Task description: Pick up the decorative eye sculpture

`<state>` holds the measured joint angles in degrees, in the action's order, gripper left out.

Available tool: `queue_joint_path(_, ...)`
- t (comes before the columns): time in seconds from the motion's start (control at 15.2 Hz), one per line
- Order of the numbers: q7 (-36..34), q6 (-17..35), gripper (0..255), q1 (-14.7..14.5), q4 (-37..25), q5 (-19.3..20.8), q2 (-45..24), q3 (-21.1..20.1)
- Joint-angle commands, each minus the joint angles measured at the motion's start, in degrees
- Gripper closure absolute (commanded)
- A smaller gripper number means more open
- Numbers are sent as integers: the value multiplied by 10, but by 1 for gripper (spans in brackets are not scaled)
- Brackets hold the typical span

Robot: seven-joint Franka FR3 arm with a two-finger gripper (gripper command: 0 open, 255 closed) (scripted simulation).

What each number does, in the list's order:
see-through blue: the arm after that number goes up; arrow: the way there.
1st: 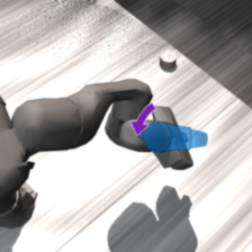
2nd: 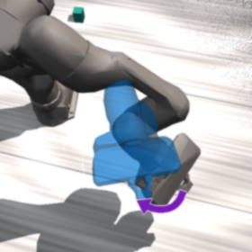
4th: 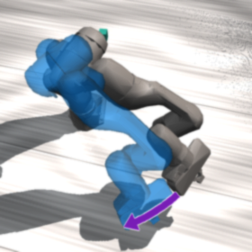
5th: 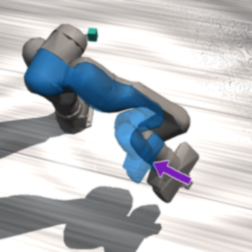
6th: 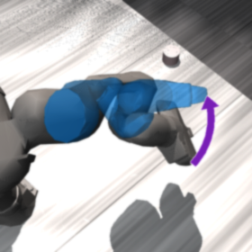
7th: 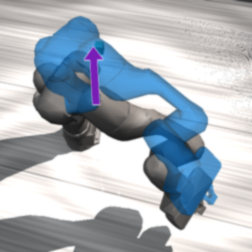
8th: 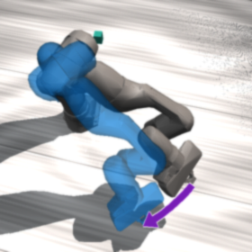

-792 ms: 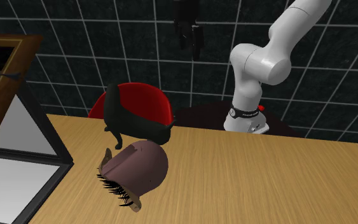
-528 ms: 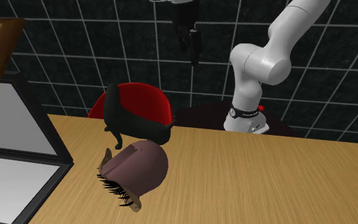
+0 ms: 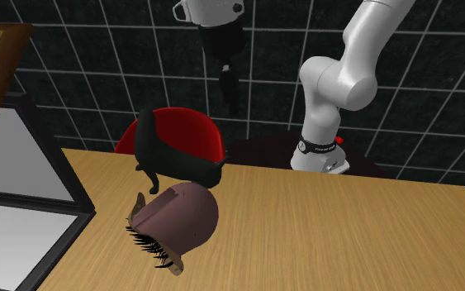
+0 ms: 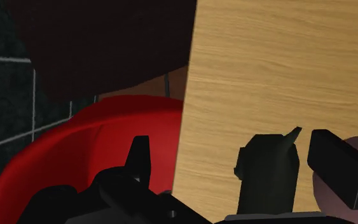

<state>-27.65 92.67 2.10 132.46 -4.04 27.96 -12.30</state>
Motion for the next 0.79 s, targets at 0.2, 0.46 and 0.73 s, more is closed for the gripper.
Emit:
queue_joint_path(0.2,-151,35,0,18,-70,-19,-105,-44)
queue_joint_path(0.46,-266,58,0,28,-140,-17,-196,-68)
queue_joint_path(0.73,-377,73,0,30,-219,-3,-288,-77)
